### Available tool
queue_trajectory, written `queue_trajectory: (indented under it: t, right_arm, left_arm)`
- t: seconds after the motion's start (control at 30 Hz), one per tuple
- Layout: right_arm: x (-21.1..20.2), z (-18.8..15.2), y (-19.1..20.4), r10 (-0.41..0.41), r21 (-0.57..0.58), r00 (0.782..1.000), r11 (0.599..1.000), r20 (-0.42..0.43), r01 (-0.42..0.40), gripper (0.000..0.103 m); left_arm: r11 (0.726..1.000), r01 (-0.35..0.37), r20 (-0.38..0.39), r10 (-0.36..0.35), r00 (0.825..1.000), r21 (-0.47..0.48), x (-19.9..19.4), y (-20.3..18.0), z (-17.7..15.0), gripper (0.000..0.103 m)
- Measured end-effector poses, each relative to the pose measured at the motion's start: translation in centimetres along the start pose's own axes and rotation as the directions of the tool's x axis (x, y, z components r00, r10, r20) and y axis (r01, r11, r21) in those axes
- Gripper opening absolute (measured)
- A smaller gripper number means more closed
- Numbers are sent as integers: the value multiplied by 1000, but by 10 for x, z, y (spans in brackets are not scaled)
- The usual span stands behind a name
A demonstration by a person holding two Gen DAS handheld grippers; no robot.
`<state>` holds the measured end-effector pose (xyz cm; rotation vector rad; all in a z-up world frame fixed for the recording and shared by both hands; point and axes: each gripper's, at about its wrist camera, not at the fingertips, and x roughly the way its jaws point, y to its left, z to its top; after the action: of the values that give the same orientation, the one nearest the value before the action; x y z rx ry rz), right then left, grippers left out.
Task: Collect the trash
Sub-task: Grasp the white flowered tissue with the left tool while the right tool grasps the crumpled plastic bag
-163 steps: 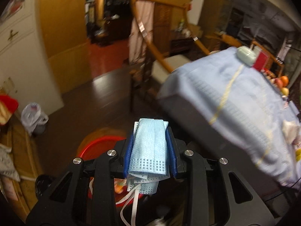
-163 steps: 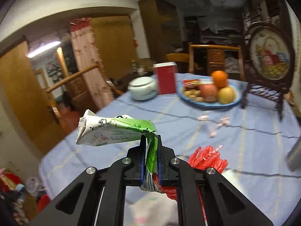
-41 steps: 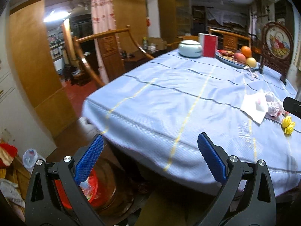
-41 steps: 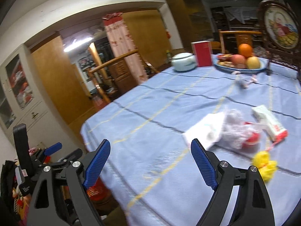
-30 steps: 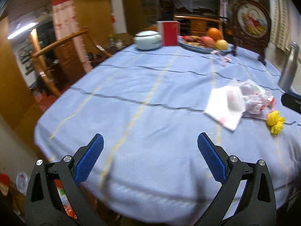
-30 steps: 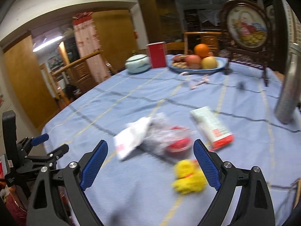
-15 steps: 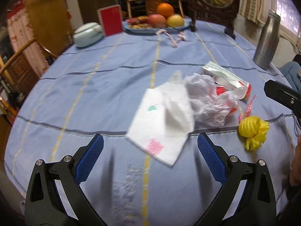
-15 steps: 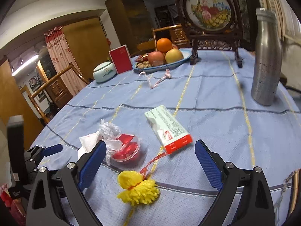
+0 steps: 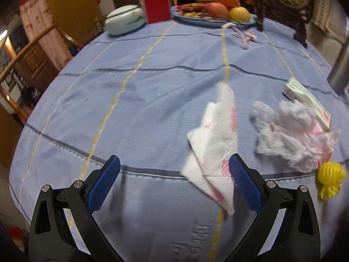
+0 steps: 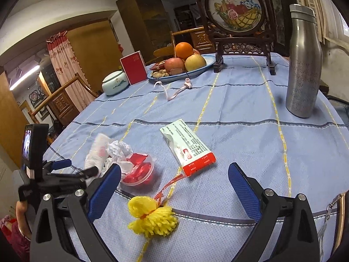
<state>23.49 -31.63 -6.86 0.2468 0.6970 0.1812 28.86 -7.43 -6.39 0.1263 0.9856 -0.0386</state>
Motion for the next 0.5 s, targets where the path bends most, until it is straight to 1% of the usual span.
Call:
queue_trajectory:
  t: [0.03, 0.1, 0.13, 0.23, 0.33, 0.4, 0.5]
  right_arm:
    - [0, 0, 0, 4, 1, 1000, 1000, -3, -4, 97]
    - [2, -1, 3, 22, -5, 1000, 1000, -10, -22, 97]
    - [2, -2, 5, 27, -17, 1000, 999, -10, -27, 97]
    - [1, -4, 16, 30, -69, 1000, 997, -4, -30, 97]
    - [1, -6, 31, 71, -131, 997, 989, -16, -72, 97]
    - [4, -6, 40, 83, -166, 996, 982, -36, -88, 96]
    - [13, -6, 57, 65, -231, 995, 969, -79, -82, 92]
  left_arm:
    - [999, 16, -9, -17, 1000, -32, 1, 7, 1, 96]
    - [993, 69, -36, -73, 997, -97, 6, 16, -1, 96]
    - [992, 72, -38, -77, 996, -106, 6, 16, -1, 96]
    - [995, 56, -41, -59, 997, -80, 7, 10, 1, 96]
    - [995, 63, -39, -66, 997, -80, 7, 10, 1, 96]
    - [995, 62, -38, -65, 997, -78, 7, 10, 0, 97]
    - [995, 61, -38, -64, 997, -77, 8, 10, -1, 97]
